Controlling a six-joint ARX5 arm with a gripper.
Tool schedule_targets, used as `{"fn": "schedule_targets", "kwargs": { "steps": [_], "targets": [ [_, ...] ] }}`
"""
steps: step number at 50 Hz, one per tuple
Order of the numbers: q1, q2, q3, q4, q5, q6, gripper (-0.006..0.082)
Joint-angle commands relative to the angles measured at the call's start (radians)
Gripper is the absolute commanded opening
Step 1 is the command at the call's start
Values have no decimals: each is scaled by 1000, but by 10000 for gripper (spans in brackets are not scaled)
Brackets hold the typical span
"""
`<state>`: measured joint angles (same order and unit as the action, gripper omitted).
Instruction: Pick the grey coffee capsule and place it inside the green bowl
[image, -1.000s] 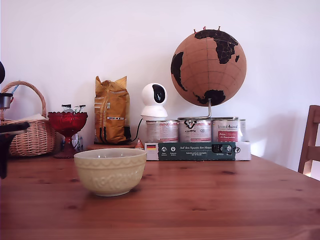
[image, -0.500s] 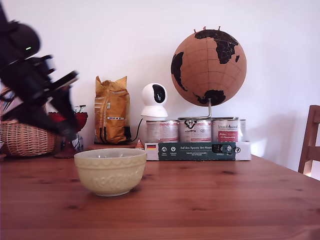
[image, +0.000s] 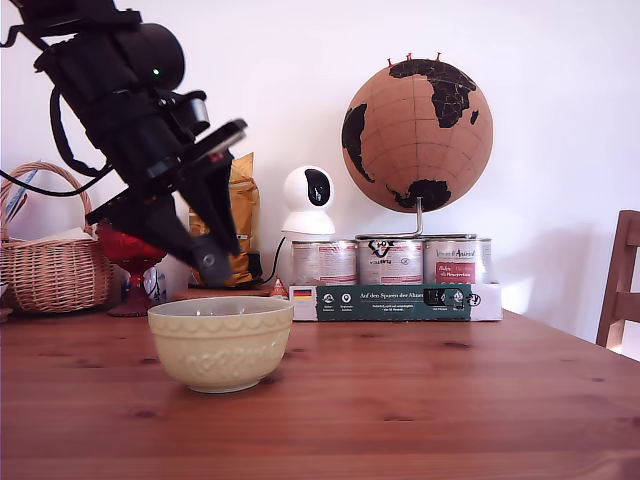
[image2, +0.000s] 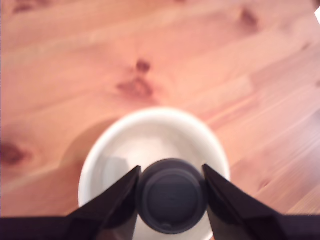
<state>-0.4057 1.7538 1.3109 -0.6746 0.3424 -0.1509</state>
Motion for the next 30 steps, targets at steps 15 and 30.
{"fn": "schedule_targets", "kwargs": {
  "steps": [15, 30],
  "targets": [
    [-76, -8, -6, -45, -143, 25, 368],
    [-82, -14, 3, -63, -149, 23, 275]
  ]
}}
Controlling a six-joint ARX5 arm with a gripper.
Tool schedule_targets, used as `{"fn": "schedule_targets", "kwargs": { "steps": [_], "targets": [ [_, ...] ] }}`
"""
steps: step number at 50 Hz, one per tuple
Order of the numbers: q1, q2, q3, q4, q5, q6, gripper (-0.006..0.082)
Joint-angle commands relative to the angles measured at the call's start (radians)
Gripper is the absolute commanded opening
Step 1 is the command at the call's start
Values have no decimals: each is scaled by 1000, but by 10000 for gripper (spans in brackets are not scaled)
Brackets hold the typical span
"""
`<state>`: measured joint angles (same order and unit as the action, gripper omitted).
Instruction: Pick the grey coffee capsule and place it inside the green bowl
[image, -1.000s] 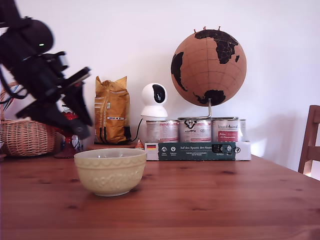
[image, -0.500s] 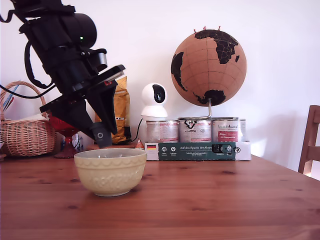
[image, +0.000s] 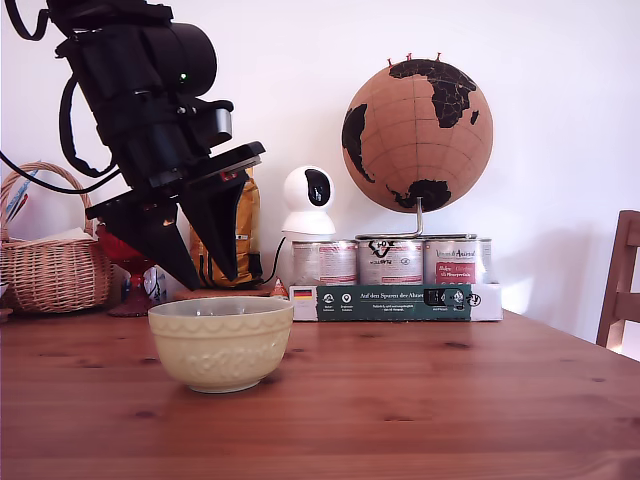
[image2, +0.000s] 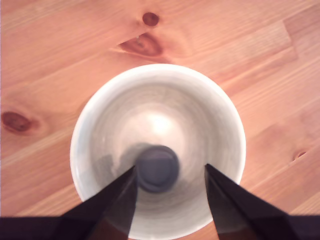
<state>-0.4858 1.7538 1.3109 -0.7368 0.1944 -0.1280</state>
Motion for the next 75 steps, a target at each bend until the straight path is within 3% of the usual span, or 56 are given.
{"fn": "schedule_targets", "kwargs": {
  "steps": [1, 4, 7, 21, 27, 43, 55, 75],
  "targets": [
    [-2, -17, 4, 0, -1, 1, 230],
    [-1, -29, 4, 7, -2, 8, 69],
    [-1, -49, 4, 14, -11, 24, -31],
    [1, -193, 4, 41, -227, 24, -19],
    [31, -253, 4, 47, -264, 32, -19],
    [212, -369, -29, 60, -227, 64, -19],
    [364, -512, -193, 191, -118, 84, -18],
    [399, -782, -475, 425, -145, 124, -11]
  ]
}}
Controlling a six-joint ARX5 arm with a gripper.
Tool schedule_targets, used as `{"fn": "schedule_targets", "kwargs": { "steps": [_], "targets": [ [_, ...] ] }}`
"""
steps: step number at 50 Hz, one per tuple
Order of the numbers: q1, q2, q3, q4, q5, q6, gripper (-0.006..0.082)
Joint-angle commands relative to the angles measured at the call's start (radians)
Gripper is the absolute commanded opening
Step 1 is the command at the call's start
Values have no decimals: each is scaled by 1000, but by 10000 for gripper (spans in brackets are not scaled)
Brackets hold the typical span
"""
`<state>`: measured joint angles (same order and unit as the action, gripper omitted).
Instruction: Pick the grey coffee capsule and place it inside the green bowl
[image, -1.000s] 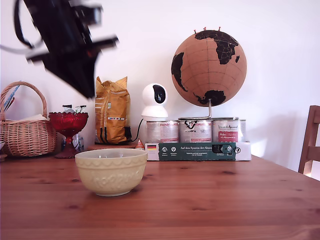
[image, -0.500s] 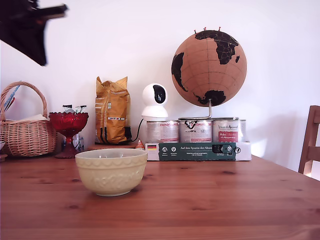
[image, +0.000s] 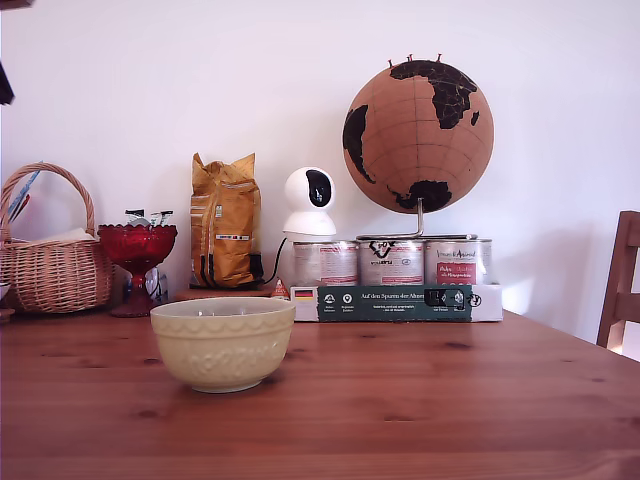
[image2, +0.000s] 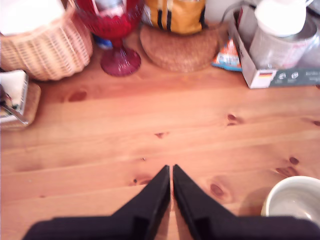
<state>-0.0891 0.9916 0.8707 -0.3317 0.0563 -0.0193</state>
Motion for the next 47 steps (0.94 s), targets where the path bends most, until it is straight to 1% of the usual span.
{"fn": "schedule_targets", "kwargs": {
  "steps": [1, 9, 20, 47],
  "targets": [
    [4, -28, -43, 24, -11, 23, -11],
    [16, -81, -101, 96, -12, 63, -11],
    [17, -109, -116, 207, -10, 85, -11],
    [17, -132, -117, 192, 1, 125, -11]
  ]
}}
